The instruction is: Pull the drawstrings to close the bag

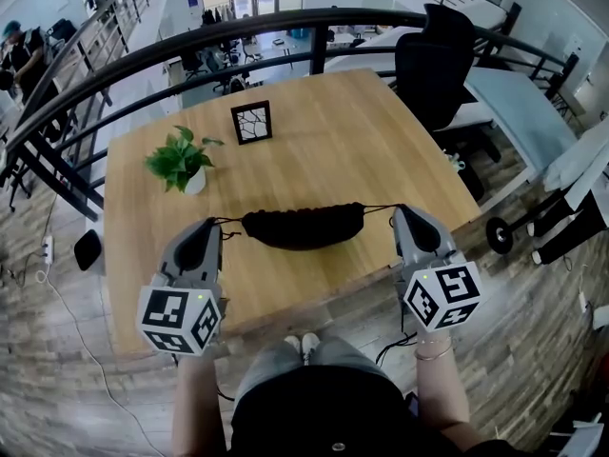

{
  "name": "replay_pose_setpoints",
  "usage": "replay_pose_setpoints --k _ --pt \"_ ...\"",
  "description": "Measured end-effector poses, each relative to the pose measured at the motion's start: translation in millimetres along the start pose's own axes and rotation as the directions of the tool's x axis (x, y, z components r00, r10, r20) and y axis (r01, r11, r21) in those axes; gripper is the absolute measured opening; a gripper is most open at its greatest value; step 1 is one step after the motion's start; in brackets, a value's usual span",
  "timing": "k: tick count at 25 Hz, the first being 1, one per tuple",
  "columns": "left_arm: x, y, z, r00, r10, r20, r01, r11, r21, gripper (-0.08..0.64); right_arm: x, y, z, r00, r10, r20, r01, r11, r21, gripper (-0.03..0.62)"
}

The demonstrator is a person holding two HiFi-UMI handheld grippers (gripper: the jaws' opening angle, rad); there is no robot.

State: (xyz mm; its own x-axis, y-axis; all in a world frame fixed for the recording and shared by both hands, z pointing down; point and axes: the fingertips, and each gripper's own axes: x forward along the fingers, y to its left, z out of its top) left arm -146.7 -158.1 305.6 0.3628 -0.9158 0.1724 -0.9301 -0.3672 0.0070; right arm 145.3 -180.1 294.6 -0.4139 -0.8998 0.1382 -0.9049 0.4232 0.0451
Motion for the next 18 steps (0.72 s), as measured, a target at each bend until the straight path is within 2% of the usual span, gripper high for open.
replay_pose_setpoints --k 18 --pt "-3.7 14.9 10.4 0.999 0.027 0.036 -0.025 0.998 -0.054 0.017 -2.9 -13.0 8.2 0.999 -0.042 0.021 0.041 0.999 0.036 0.002"
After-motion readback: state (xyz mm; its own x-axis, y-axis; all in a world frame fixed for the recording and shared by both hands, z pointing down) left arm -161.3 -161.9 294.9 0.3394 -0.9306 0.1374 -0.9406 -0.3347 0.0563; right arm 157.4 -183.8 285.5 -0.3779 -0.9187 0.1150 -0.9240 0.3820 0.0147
